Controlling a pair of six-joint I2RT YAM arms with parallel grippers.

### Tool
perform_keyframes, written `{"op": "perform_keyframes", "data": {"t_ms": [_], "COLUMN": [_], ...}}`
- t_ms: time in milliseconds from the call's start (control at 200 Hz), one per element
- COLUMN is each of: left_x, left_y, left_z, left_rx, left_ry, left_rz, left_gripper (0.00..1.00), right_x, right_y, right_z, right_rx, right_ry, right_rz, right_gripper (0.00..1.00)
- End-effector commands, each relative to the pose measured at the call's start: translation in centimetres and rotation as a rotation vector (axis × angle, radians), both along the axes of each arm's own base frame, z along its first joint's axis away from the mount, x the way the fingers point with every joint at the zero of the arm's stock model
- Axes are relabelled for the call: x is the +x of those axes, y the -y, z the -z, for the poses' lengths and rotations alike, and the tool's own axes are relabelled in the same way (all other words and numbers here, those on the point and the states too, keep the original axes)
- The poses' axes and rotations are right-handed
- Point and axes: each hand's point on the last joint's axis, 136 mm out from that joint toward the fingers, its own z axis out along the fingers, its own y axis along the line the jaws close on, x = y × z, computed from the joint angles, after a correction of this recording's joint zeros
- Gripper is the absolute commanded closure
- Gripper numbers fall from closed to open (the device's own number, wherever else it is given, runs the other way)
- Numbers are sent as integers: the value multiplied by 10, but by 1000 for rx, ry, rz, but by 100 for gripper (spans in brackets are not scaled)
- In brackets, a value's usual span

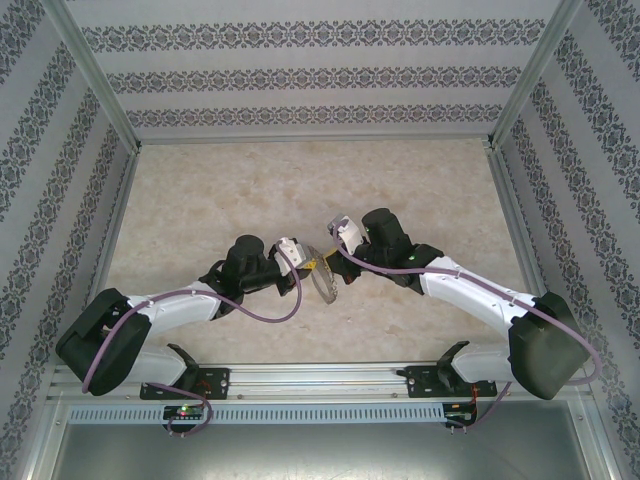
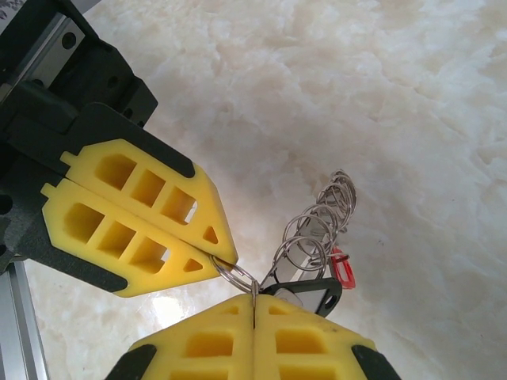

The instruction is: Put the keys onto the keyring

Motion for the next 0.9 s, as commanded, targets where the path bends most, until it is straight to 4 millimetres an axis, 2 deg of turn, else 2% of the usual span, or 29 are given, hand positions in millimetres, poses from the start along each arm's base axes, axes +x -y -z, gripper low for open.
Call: {"op": "perform_keyframes", "data": {"t_ms": [0, 145, 260, 415, 600, 894], "left_x": [2, 1, -1, -4, -4, -11], "left_y": [3, 0, -1, 3, 6, 13], "left_z": [-6, -1, 3, 0, -4, -12], "left_rx": [-18, 27, 63, 69, 56, 22], "left_ry": [18, 19, 12, 0, 2, -7], "left_rz": [-2, -4, 12, 51, 63, 112], "left_gripper": [100, 100, 89, 80, 75, 73], "right_x": [-1, -2, -2, -2, -3, -1], "right_y": [-7, -9, -11, -12, -12, -13], "right_z": [-18, -19, -23, -25, -25, -28], "right_rx": [43, 47, 53, 59, 58, 61], "right_ry": [33, 32, 38, 47, 45, 51], "right_rz": [-25, -38, -46, -50, -54, -47], "right_gripper": [100, 100, 100, 100, 100, 100]}}
